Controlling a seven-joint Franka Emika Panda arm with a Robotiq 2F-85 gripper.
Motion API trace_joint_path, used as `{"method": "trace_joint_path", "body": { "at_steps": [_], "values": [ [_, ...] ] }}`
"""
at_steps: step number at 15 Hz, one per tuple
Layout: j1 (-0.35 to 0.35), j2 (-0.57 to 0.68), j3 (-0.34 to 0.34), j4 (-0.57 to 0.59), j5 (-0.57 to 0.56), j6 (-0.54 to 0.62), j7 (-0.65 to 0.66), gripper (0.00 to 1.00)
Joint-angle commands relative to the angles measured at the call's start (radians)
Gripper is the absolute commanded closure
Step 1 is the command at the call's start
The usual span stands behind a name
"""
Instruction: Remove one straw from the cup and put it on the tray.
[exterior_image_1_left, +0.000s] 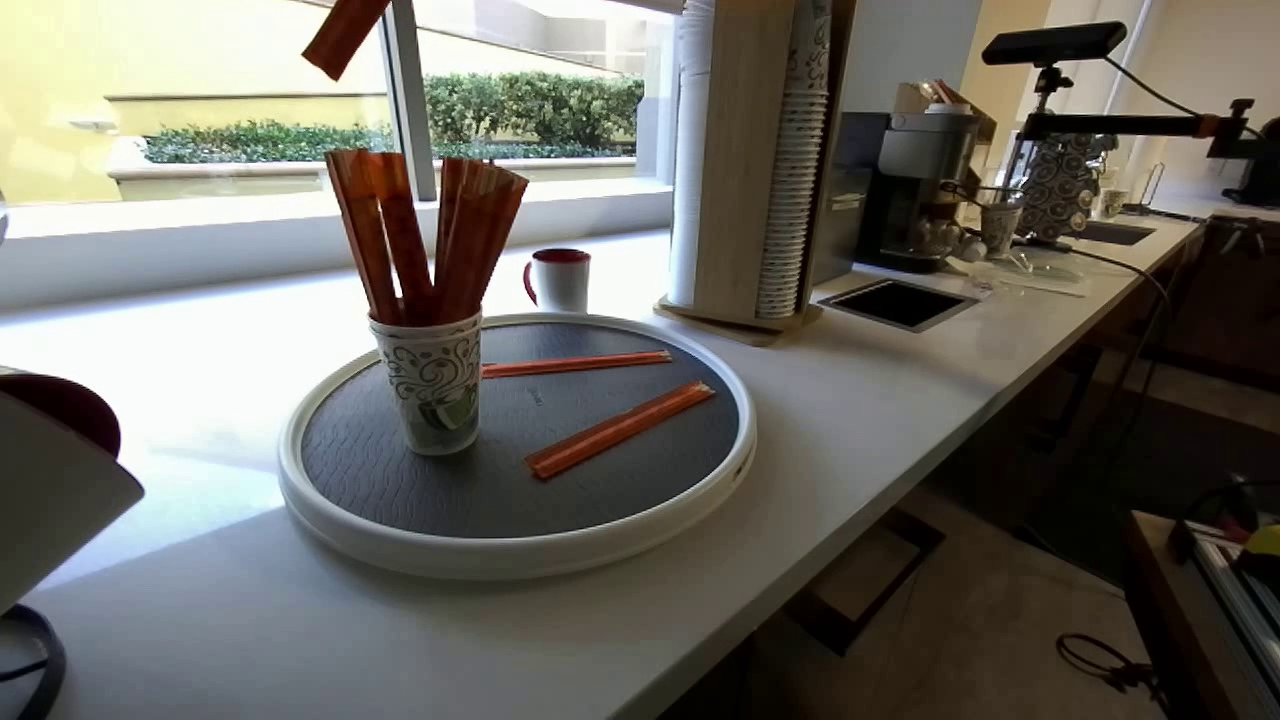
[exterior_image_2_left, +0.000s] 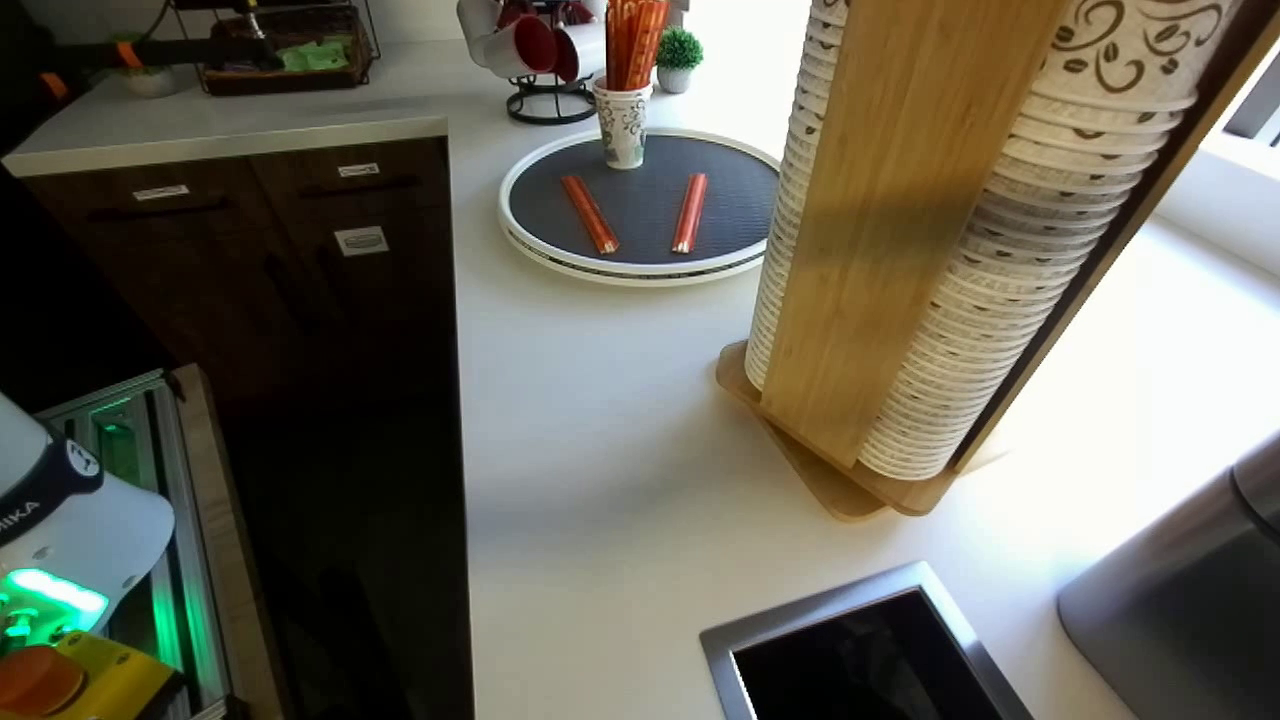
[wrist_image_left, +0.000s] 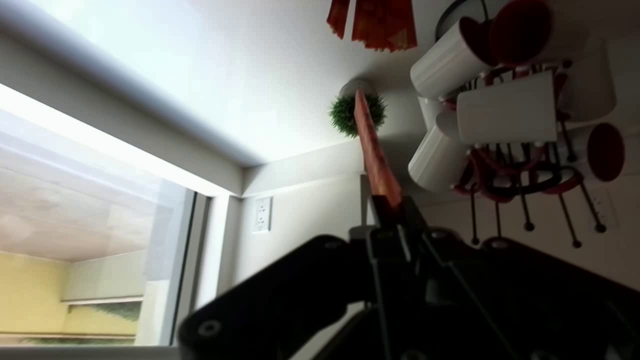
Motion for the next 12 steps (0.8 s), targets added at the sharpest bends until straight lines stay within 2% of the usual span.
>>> {"method": "trace_joint_path", "body": {
  "at_steps": [1, 5, 9, 12],
  "values": [
    [-0.003, -0.097, -0.002, -0.168, 0.102, 0.179, 0.069, 0.98],
    [-0.001, -0.143, -0.003, -0.307, 0.277, 0.406, 0.063, 0.98],
    [0.009, -0.168, -0.015, -0.449, 0.585, 0.62, -0.04, 0.98],
    [0.04, -0.155, -0.029, -0.469, 0.825, 0.736, -0.115, 0.98]
  ]
}}
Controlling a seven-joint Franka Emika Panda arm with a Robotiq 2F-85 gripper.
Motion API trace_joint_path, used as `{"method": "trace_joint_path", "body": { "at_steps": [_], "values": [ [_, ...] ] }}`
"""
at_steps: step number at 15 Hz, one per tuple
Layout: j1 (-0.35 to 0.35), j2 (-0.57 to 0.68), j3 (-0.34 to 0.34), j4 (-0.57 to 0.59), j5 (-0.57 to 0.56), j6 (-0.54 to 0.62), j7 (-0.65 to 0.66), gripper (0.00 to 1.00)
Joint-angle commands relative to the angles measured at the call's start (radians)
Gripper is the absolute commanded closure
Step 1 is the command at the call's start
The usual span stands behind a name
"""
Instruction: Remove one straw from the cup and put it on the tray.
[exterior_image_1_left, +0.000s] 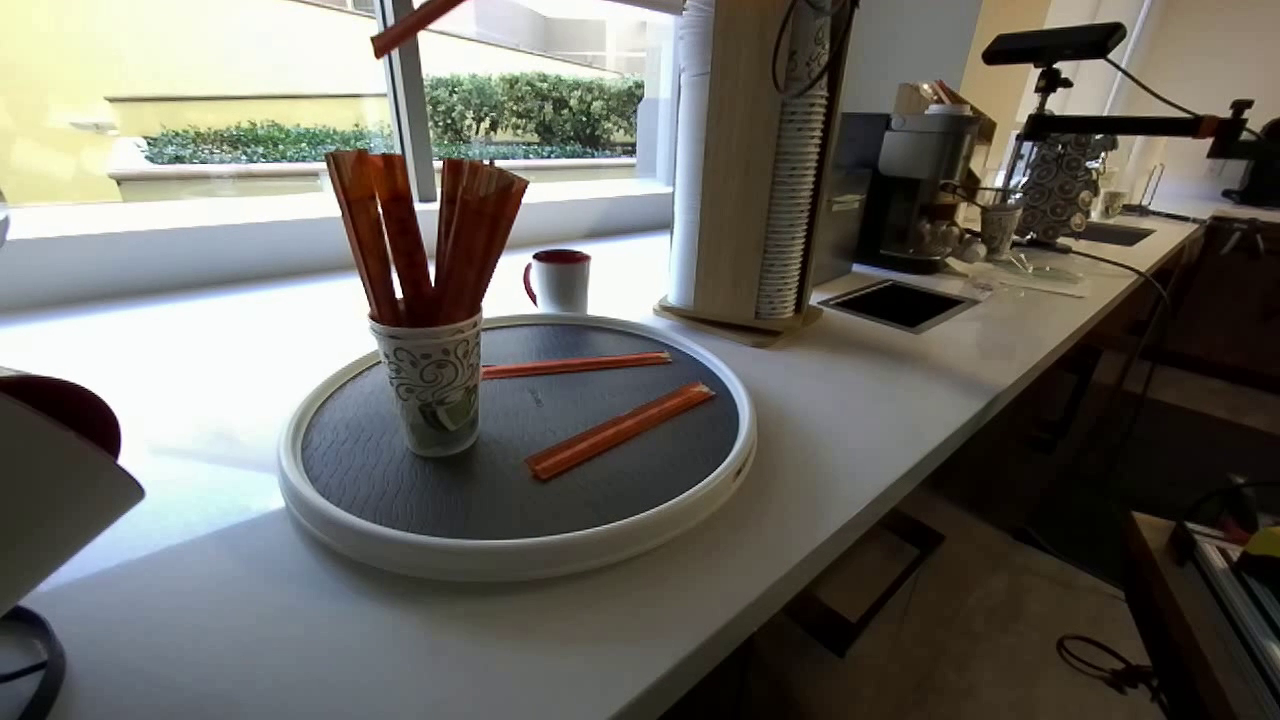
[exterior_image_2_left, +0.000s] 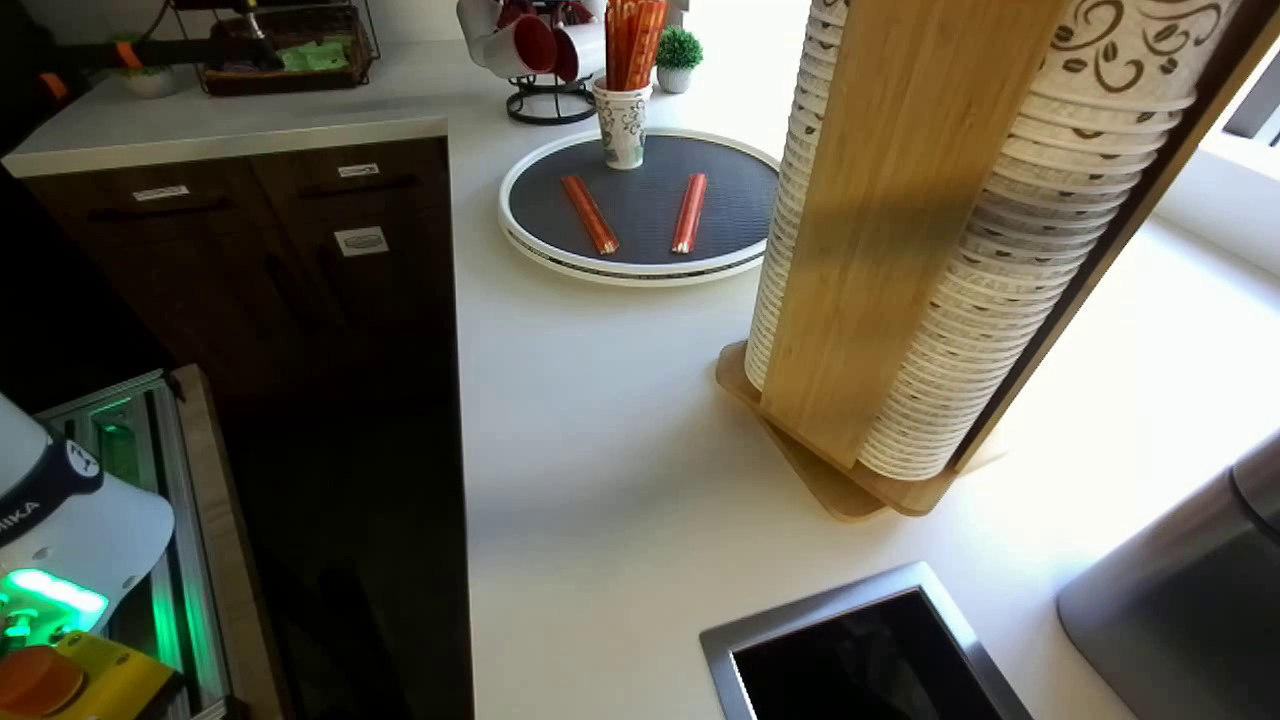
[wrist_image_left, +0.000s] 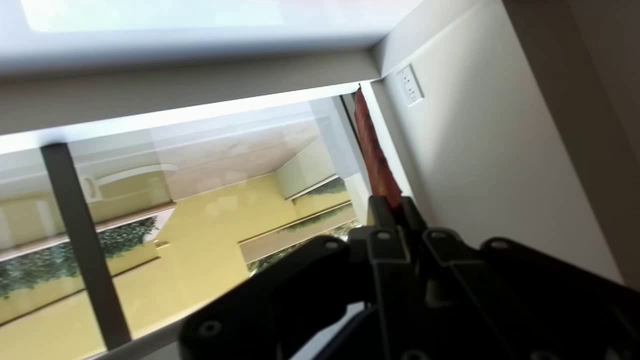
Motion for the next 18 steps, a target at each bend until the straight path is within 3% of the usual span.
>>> {"method": "trace_joint_path", "body": {
  "at_steps": [1, 8, 12, 15, 18],
  "values": [
    [0.034, -0.027, -0.017, -0.058, 0.275, 0.103, -0.127, 0.98],
    [0.021, -0.041, -0.049, -0.085, 0.808, 0.048, -0.483, 0.98],
    [-0.005, -0.041, -0.073, -0.217, 1.099, -0.121, -0.699, 0.98],
    [-0.005, -0.019, -0.085, -0.336, 1.136, -0.251, -0.724, 0.98],
    [-0.008, 0.001, -0.091, -0.42, 1.118, -0.311, -0.725, 0.98]
  ]
}}
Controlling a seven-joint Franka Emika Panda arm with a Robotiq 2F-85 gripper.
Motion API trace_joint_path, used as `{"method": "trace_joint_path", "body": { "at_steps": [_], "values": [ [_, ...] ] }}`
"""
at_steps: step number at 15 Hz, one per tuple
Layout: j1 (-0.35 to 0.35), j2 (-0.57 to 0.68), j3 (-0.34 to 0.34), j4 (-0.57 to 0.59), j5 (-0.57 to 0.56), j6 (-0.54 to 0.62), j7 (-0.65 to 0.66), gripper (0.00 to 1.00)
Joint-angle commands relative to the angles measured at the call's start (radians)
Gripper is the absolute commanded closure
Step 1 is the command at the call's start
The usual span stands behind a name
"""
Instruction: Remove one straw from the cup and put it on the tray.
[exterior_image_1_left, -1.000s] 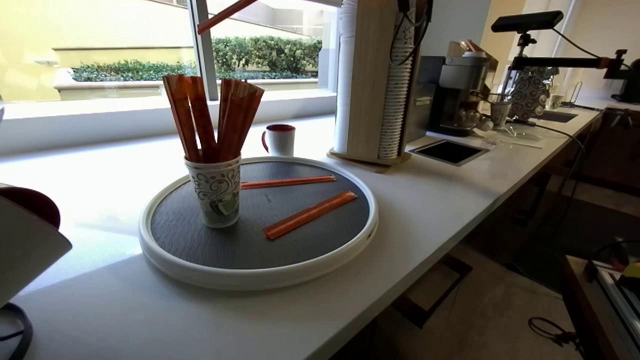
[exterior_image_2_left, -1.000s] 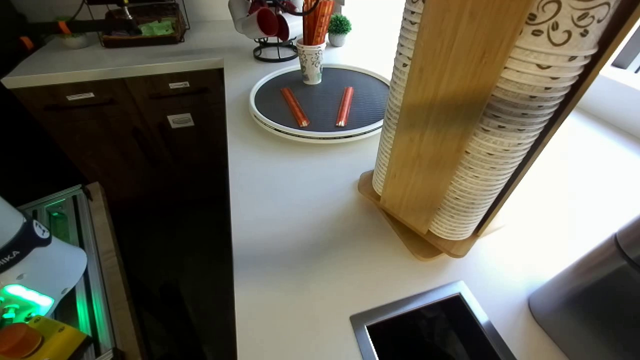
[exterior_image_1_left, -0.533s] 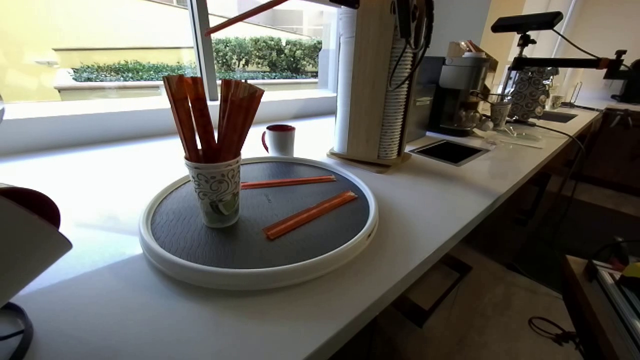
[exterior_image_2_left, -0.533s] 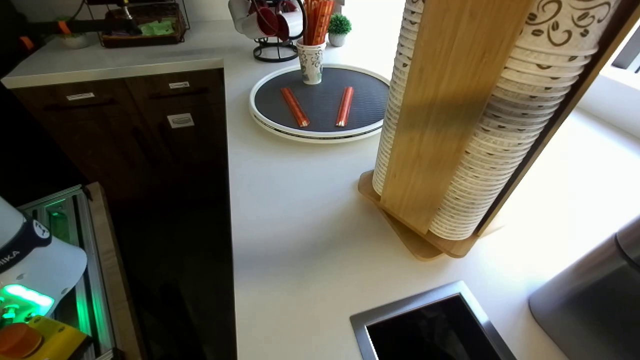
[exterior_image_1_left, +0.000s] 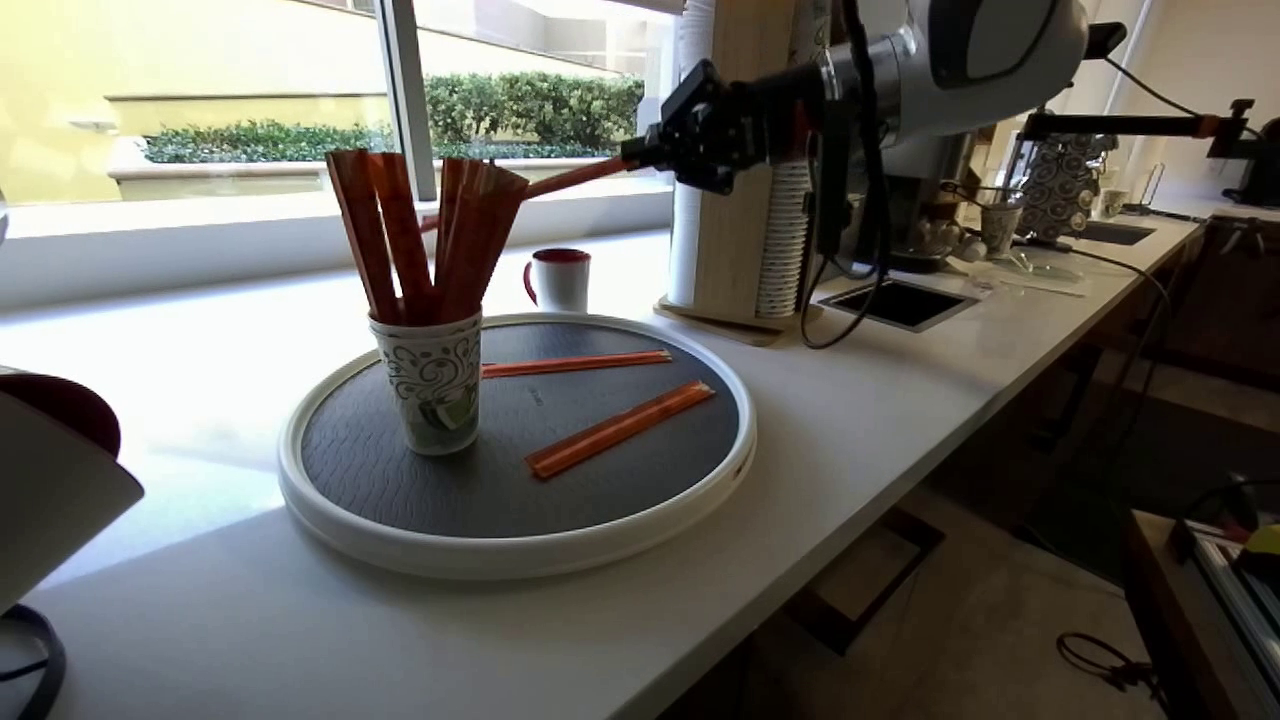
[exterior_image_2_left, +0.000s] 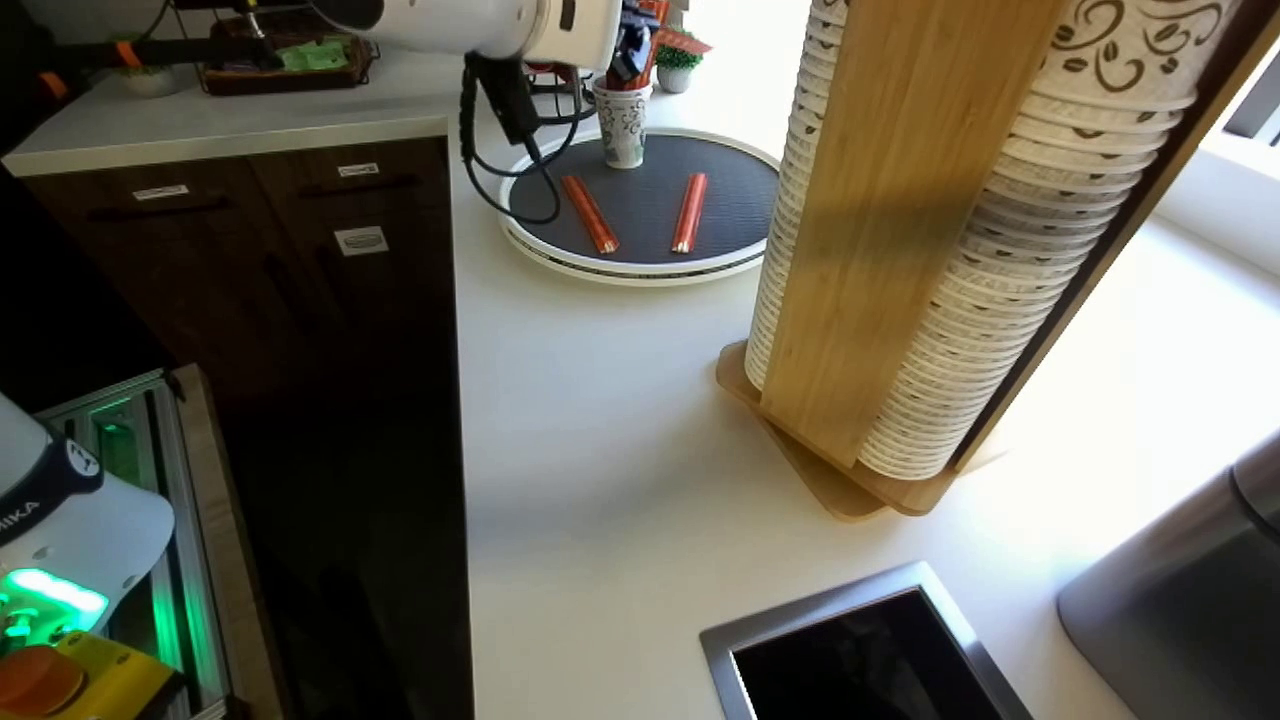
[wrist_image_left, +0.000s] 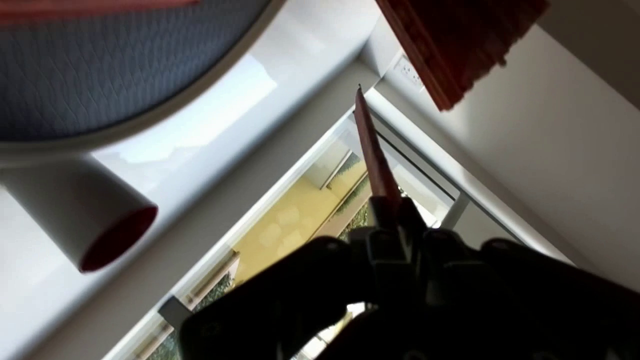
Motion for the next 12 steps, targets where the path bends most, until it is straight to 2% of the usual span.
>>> {"method": "trace_joint_path", "body": {
  "at_steps": [1, 6, 7, 12],
  "values": [
    [-0.007, 0.005, -0.009, -0.1, 0.022, -0.067, -0.036, 0.98],
    [-0.014, 0.001, -0.037, -0.14, 0.011, -0.013, -0.039, 0.98],
    [-0.007, 0.017, -0.033, -0.116, -0.005, -0.027, -0.021, 0.93],
    [-0.013, 0.016, -0.042, -0.124, -0.005, -0.027, -0.022, 0.93]
  ]
}}
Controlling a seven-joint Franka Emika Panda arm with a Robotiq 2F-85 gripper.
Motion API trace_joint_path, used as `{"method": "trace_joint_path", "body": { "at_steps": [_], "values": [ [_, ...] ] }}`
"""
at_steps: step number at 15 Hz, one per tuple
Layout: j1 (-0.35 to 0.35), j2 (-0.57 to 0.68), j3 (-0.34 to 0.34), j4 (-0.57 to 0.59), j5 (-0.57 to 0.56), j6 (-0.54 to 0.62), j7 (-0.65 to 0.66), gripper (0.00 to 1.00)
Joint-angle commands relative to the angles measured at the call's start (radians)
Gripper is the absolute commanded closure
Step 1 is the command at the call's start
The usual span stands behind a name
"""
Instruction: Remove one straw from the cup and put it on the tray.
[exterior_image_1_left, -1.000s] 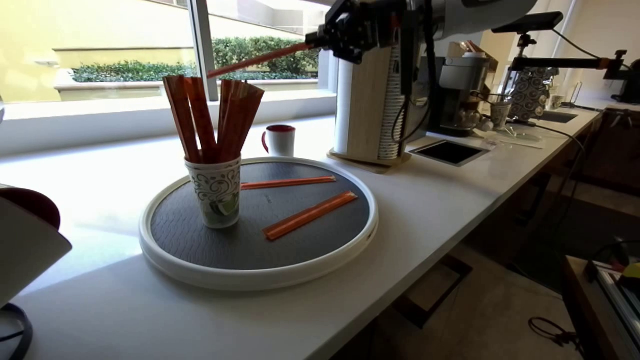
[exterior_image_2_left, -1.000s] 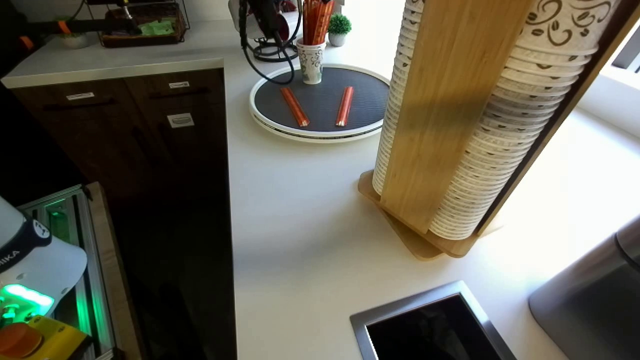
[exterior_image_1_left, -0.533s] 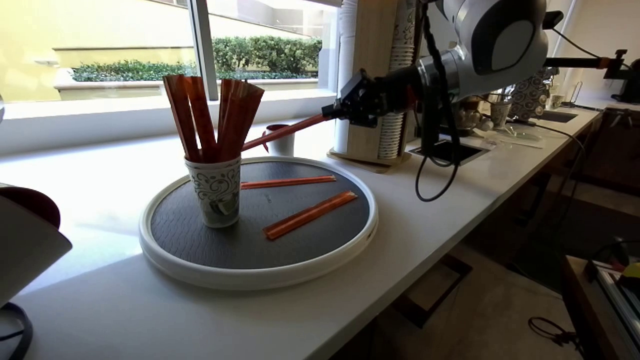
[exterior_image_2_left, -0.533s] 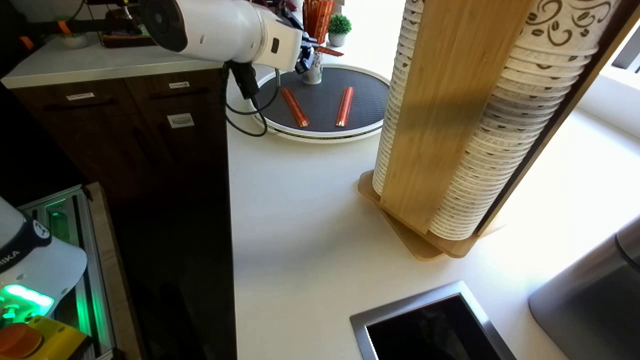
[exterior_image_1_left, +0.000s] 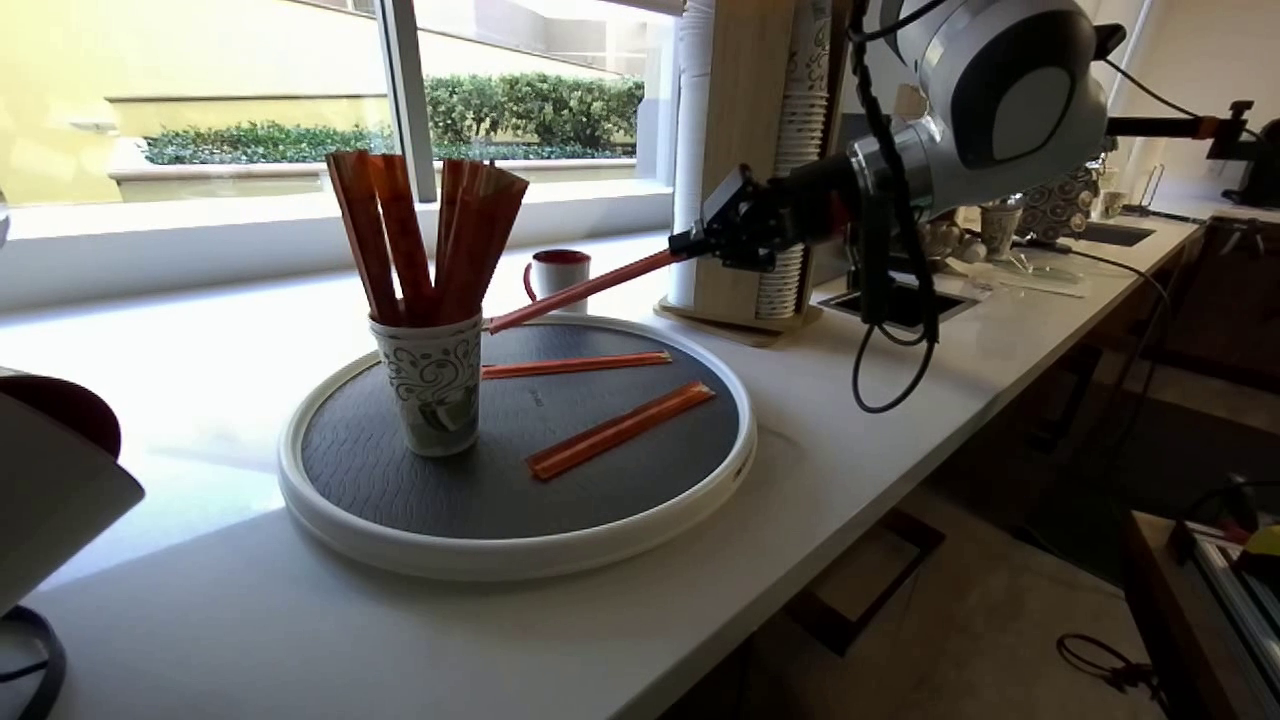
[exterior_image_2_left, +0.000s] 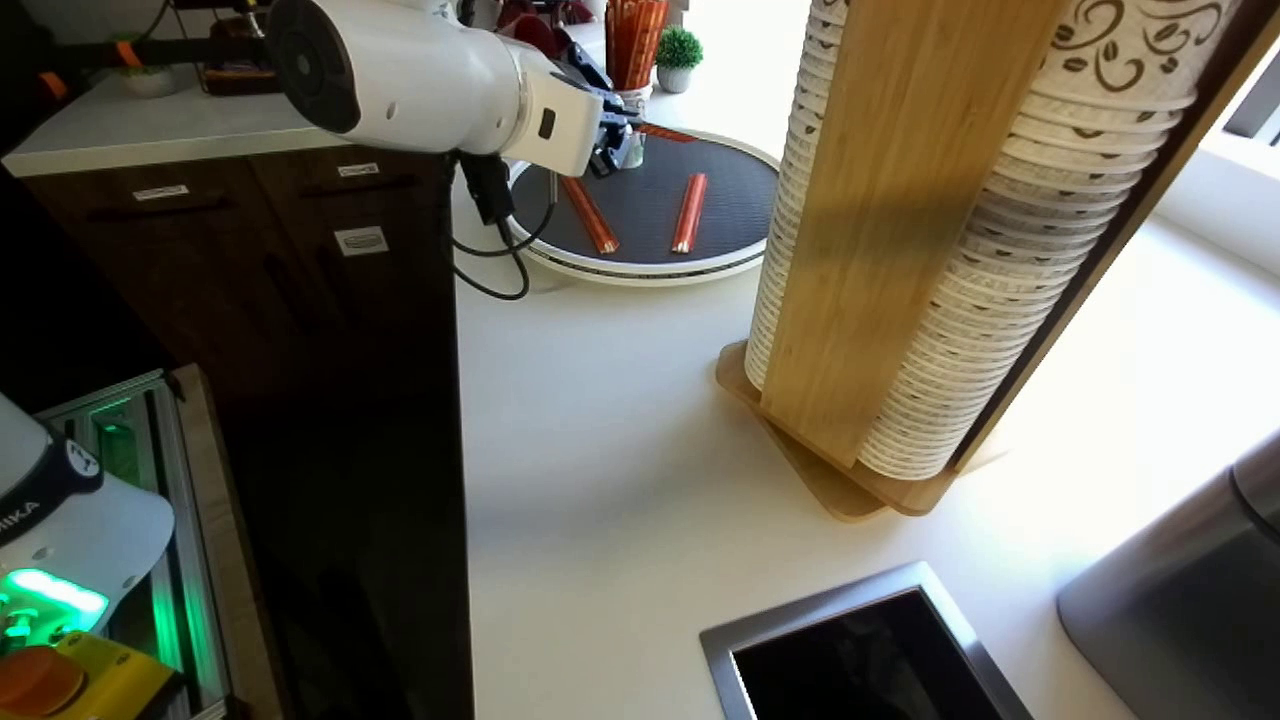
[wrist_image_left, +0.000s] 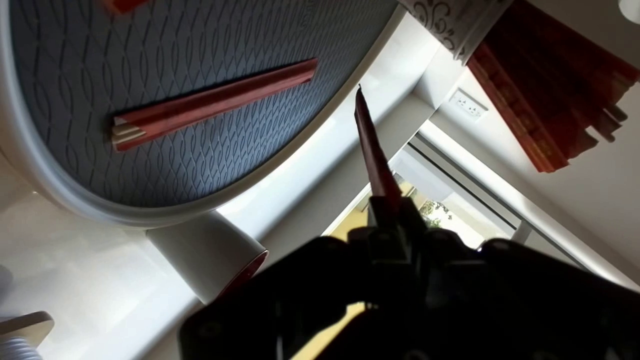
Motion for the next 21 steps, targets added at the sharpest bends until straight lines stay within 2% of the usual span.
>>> {"method": "trace_joint_path", "body": {
  "at_steps": [1, 2, 10, 15, 21],
  "values": [
    [0.001, -0.001, -0.001, 0.0, -0.005, 0.0, 0.004, 0.93],
    [0.003, 0.017, -0.002, 0.007, -0.031, -0.018, 0.049, 0.98],
    [0.023, 0.103, -0.004, 0.041, -0.104, -0.015, 0.247, 0.98],
    [0.018, 0.109, -0.018, 0.042, -0.179, -0.03, 0.384, 0.98],
    [0.017, 0.115, -0.027, 0.046, -0.232, -0.042, 0.455, 0.98]
  ]
}}
